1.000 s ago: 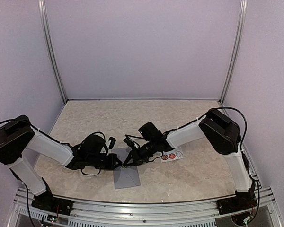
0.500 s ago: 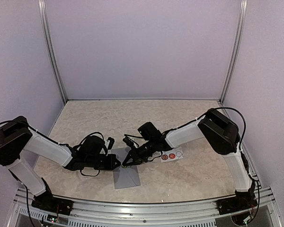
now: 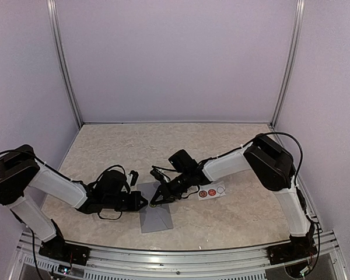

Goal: Place the letter into the envelope and seal it

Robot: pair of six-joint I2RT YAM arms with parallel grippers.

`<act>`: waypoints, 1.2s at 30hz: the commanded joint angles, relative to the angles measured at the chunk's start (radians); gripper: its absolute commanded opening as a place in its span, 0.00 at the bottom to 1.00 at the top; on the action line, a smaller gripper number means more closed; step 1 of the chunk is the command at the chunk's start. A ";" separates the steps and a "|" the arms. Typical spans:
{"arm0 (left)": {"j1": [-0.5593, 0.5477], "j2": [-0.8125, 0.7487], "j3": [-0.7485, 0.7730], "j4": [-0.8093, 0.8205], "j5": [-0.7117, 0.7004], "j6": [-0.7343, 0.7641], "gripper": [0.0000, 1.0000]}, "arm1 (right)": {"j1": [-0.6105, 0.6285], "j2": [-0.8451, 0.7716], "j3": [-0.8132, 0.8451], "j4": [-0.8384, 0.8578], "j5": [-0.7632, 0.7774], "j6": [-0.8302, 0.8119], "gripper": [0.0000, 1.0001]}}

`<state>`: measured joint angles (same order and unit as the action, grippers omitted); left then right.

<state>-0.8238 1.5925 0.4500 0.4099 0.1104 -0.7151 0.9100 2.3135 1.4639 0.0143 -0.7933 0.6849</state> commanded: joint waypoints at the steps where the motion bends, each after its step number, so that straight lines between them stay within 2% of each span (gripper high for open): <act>1: -0.014 0.059 -0.053 -0.124 -0.011 -0.035 0.00 | 0.034 0.095 -0.021 -0.156 0.098 -0.046 0.00; 16: -0.020 0.071 -0.050 -0.123 -0.007 -0.044 0.00 | 0.051 0.120 0.038 -0.186 0.093 -0.058 0.05; 36: -0.006 0.047 -0.059 -0.147 -0.034 -0.032 0.00 | 0.034 -0.029 -0.167 -0.149 0.153 -0.031 0.04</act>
<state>-0.8330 1.6093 0.4385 0.4557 0.1085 -0.7582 0.9379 2.2532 1.3735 0.0395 -0.7311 0.6495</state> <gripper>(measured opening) 0.002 0.041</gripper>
